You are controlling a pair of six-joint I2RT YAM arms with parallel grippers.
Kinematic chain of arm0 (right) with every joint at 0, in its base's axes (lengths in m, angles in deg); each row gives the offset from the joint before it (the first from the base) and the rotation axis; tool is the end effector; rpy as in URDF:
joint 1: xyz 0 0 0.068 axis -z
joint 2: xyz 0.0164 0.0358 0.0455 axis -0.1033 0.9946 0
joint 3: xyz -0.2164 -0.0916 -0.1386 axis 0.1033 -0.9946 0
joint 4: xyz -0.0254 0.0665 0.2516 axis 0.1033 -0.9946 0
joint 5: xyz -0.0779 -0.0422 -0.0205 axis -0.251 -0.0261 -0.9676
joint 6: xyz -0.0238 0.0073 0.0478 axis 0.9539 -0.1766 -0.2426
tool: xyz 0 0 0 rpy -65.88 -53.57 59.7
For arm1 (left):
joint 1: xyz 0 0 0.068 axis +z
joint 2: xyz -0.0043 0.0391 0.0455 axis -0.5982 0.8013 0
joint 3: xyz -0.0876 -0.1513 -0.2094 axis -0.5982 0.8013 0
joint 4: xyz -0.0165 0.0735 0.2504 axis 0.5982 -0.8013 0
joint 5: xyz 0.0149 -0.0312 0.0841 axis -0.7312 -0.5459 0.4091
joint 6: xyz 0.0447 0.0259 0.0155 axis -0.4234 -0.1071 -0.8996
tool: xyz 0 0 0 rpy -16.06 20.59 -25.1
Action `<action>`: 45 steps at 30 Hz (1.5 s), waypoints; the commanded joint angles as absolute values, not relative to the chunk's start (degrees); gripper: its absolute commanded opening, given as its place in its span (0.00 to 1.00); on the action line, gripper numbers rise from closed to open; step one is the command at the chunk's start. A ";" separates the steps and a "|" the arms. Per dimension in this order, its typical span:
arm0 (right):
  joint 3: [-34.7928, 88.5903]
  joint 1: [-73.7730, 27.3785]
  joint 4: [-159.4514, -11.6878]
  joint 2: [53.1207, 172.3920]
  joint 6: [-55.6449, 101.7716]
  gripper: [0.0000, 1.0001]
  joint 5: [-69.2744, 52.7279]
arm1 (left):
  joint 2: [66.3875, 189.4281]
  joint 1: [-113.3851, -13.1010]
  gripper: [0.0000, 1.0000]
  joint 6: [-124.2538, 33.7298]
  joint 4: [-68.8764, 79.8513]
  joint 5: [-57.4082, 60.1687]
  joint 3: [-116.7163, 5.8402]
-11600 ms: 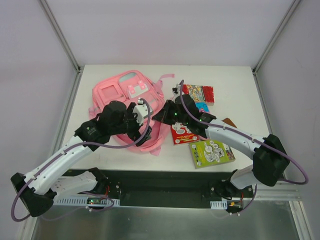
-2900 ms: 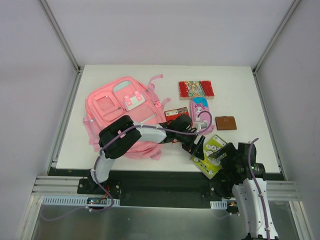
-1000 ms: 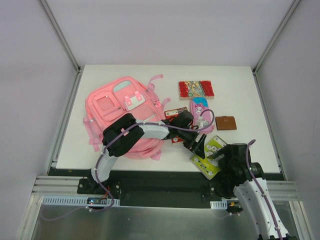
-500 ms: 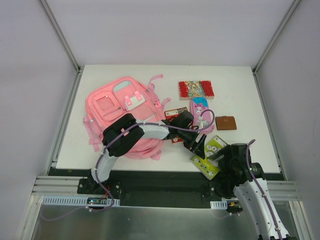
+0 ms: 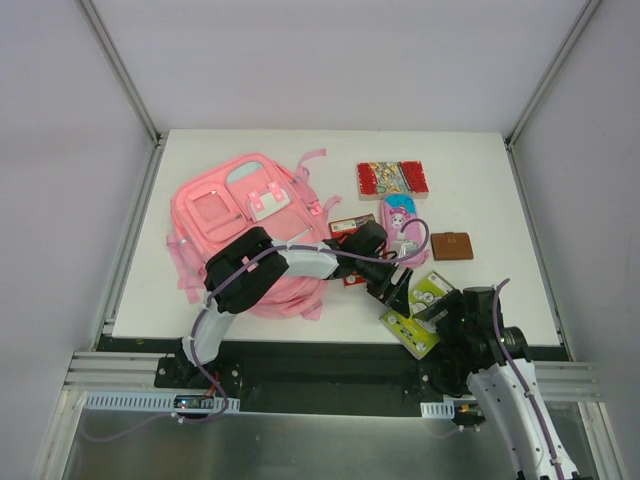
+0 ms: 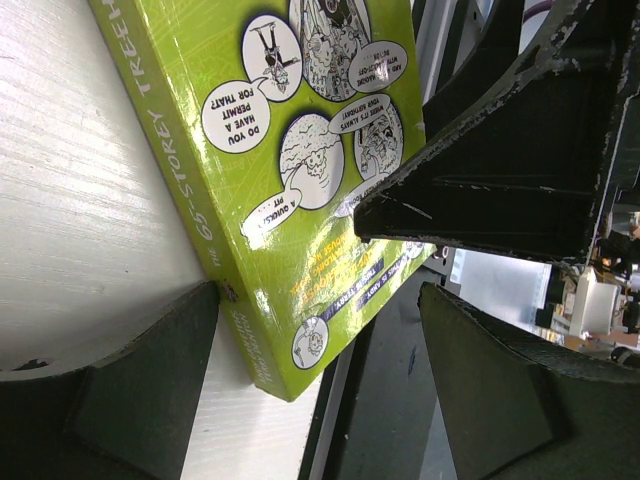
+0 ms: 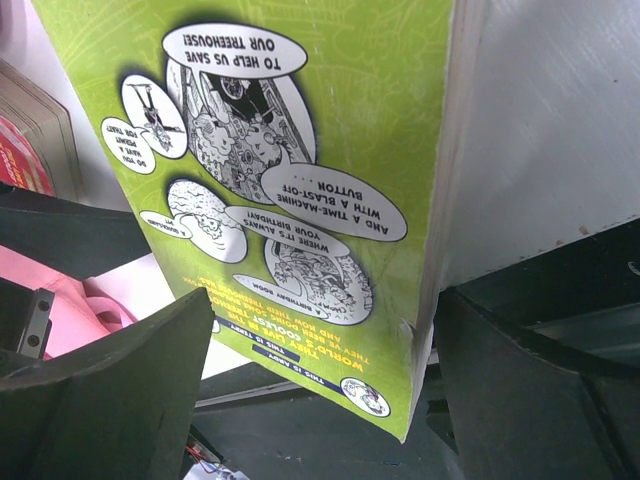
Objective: Pack the student bag
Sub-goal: Pick up the book from the center of the board.
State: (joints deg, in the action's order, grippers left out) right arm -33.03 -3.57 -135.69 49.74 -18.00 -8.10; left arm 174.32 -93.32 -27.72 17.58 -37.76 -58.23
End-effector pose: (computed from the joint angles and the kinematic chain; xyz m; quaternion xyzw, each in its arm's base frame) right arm 0.0801 0.0183 0.1580 0.2906 0.9009 0.2084 0.2461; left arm 0.2276 -0.3927 0.1472 0.3780 0.7347 -0.5573 0.0823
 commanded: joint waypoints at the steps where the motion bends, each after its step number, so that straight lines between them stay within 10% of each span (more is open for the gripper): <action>1: -28.35 -3.47 -132.43 43.89 -23.03 0.69 -0.27 | 171.60 -94.49 0.80 -28.89 17.97 -40.02 -58.06; 45: -26.95 -3.39 -135.85 42.22 -19.53 0.49 -1.31 | 166.76 -96.69 0.79 -29.77 17.45 -37.21 -51.74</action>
State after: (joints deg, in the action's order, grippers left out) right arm -32.59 -3.48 -134.23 39.86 -22.02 2.04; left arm 169.60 -93.82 -29.88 18.54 -33.93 -52.11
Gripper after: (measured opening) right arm 0.547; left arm 0.791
